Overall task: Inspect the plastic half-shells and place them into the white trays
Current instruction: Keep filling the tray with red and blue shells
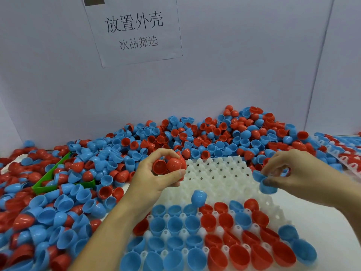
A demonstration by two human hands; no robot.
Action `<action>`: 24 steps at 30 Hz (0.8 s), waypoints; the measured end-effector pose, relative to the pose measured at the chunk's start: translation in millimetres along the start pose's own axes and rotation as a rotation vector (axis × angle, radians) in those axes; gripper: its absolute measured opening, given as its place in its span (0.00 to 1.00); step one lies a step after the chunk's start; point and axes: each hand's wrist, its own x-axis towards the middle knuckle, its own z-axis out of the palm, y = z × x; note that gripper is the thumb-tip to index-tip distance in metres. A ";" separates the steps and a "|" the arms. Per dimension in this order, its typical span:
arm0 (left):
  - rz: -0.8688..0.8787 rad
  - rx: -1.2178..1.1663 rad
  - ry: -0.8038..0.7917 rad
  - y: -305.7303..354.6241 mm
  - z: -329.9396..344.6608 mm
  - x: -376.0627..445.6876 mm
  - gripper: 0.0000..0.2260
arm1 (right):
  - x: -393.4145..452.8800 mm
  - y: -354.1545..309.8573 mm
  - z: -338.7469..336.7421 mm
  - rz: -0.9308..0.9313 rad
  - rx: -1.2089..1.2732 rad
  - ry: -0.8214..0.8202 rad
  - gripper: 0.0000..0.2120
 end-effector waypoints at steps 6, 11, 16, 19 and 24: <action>-0.009 -0.024 -0.012 0.7 -1.1 -0.3 0.13 | -5.3 -0.1 -3.9 0.060 -0.179 -0.168 0.10; -0.007 -0.026 -0.013 0.4 -0.4 0.9 0.12 | 1.5 1.8 18.5 0.177 -0.267 -0.415 0.13; -0.023 -0.067 -0.008 2.5 -0.4 -0.5 0.14 | 0.7 1.7 19.8 0.199 -0.225 -0.426 0.14; -0.030 -0.094 -0.008 2.7 -1.3 -0.2 0.14 | -1.6 0.3 16.3 0.177 -0.233 -0.443 0.10; -0.035 -0.132 0.001 3.1 -2.9 1.2 0.14 | -4.7 -11.7 9.0 0.051 -0.227 -0.159 0.06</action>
